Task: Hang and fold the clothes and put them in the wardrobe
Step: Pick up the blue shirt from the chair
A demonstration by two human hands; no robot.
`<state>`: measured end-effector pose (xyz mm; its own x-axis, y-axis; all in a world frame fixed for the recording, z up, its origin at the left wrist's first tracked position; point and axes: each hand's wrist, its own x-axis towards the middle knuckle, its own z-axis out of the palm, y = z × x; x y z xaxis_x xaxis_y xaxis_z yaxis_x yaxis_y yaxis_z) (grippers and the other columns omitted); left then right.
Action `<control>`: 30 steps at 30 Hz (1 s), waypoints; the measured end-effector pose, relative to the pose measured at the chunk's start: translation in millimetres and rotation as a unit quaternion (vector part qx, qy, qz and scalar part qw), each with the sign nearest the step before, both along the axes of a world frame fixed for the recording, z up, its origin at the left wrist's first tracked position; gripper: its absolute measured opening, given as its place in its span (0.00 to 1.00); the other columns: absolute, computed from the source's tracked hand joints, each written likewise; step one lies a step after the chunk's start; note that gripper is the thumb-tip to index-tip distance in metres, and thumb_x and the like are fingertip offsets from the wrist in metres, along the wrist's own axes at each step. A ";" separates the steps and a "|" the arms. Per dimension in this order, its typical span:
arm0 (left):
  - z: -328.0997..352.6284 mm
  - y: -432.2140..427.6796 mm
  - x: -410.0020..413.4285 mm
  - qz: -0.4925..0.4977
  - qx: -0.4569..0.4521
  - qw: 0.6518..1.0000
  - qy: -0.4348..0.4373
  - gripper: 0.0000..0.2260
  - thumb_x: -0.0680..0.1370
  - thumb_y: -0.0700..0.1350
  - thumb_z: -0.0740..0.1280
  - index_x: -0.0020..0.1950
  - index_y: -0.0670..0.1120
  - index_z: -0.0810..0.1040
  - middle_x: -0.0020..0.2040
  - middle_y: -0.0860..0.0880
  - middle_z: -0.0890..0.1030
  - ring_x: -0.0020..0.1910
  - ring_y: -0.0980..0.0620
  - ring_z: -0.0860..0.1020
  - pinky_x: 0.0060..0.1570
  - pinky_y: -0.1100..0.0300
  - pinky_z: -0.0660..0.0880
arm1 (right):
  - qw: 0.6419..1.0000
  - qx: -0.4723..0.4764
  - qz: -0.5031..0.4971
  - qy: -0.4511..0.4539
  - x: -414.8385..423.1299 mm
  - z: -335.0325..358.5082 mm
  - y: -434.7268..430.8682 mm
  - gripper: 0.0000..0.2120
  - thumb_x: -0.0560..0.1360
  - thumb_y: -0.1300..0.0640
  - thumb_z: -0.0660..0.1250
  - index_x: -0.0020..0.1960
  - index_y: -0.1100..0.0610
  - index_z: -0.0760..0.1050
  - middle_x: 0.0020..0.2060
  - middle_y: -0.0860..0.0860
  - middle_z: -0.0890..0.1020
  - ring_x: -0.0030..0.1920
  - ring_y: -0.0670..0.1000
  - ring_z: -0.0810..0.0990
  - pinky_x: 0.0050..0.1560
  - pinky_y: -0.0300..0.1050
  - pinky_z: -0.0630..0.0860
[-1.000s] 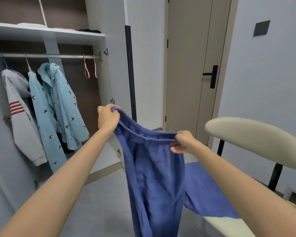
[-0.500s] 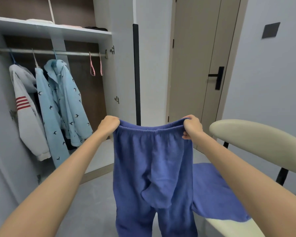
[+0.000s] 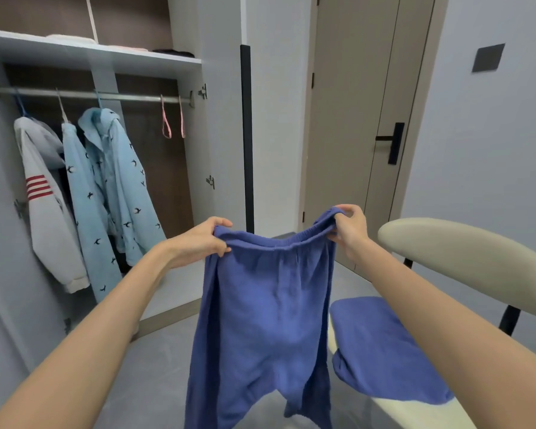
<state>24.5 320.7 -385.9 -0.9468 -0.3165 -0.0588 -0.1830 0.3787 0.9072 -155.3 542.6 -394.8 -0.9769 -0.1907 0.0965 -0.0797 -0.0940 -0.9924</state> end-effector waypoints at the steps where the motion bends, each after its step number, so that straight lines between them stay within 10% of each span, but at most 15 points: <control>1: -0.2 1.4 -0.5 -0.003 -0.075 0.997 -0.010 0.19 0.72 0.33 0.65 0.59 0.49 0.68 0.53 0.49 0.69 0.51 0.53 0.72 0.44 0.63 0.73 | 1.000 -0.009 -0.008 0.003 -1.6 0.2 -2.1 0.08 0.75 0.67 0.57 0.52 0.60 0.70 0.45 0.55 0.76 0.43 0.54 0.76 0.34 0.43 0.75; 7: -2.8 12.4 -5.3 -0.047 -0.118 0.990 0.053 0.04 0.80 0.38 0.59 0.52 0.45 0.71 0.47 0.49 0.73 0.44 0.54 0.73 0.44 0.63 0.73 | 0.999 0.027 0.036 0.023 8.5 10.0 -11.0 0.08 0.75 0.68 0.61 0.50 0.59 0.74 0.42 0.53 0.78 0.44 0.52 0.77 0.51 0.49 0.79; 18: -8.7 40.1 -21.9 -0.033 -0.129 0.971 0.199 0.11 0.72 0.42 0.73 0.51 0.43 0.77 0.30 0.55 0.80 0.27 0.59 0.67 0.36 0.66 0.70 | 0.931 0.202 0.265 0.153 37.3 26.0 -18.3 0.04 0.72 0.62 0.70 0.47 0.58 0.82 0.34 0.45 0.82 0.31 0.39 0.77 0.32 0.32 0.73; 30: -18.5 42.3 -23.5 -0.050 -0.173 0.964 0.193 0.03 0.76 0.42 0.68 0.48 0.48 0.80 0.41 0.53 0.80 0.35 0.63 0.73 0.37 0.71 0.71 | 0.906 0.230 0.240 0.261 53.5 26.8 -15.9 0.09 0.68 0.66 0.72 0.36 0.56 0.73 0.32 0.48 0.78 0.30 0.43 0.78 0.36 0.36 0.76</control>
